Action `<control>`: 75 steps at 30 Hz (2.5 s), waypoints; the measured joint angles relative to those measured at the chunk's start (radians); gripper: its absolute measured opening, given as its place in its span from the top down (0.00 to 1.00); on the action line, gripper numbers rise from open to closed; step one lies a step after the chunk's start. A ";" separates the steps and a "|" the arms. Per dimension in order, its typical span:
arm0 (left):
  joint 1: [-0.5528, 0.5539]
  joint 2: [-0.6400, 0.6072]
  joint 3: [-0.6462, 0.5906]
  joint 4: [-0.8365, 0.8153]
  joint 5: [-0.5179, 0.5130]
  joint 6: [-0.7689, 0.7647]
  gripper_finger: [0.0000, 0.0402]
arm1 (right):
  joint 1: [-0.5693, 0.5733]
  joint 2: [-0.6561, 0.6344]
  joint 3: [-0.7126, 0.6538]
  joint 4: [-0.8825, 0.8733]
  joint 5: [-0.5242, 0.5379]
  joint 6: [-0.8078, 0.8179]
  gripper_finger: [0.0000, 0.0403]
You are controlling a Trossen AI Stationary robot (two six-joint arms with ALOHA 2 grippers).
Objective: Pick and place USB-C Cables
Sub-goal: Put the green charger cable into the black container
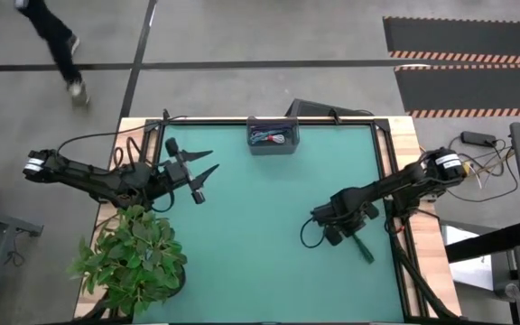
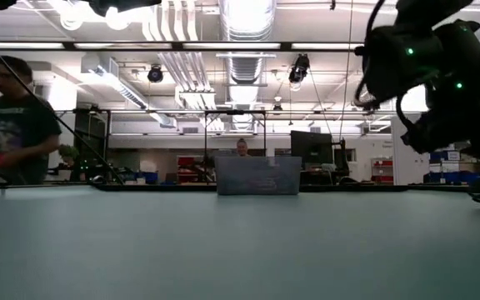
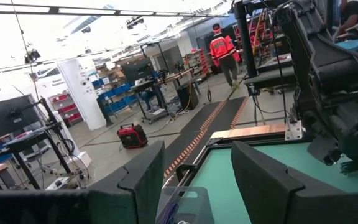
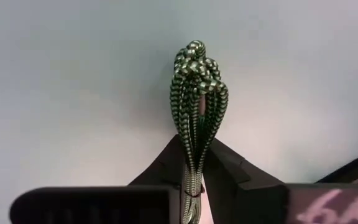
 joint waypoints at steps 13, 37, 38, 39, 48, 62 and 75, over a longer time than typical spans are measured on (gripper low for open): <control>0.000 0.000 0.000 0.000 0.000 0.000 0.57 | -0.045 -0.004 0.226 -0.010 0.192 -0.151 0.94; 0.000 0.000 0.000 0.000 0.000 -0.001 0.57 | -0.314 -0.001 0.397 0.866 0.573 -1.056 0.94; 0.000 0.000 0.000 0.000 0.000 -0.001 0.57 | -0.328 -0.001 0.397 0.918 0.572 -1.100 0.94; 0.000 0.000 0.000 0.000 0.000 0.000 0.57 | -0.339 -0.001 0.397 0.964 0.574 -1.143 0.94; 0.000 0.000 0.000 0.001 0.000 -0.005 0.57 | -0.419 0.029 0.465 1.069 0.635 -1.405 0.94; 0.000 0.008 0.000 0.000 0.000 -0.008 0.57 | -0.553 0.349 1.023 0.192 0.599 -1.646 0.94; 0.000 0.011 0.000 0.001 0.000 -0.008 0.57 | -0.610 0.619 1.381 -0.177 0.440 -1.867 0.94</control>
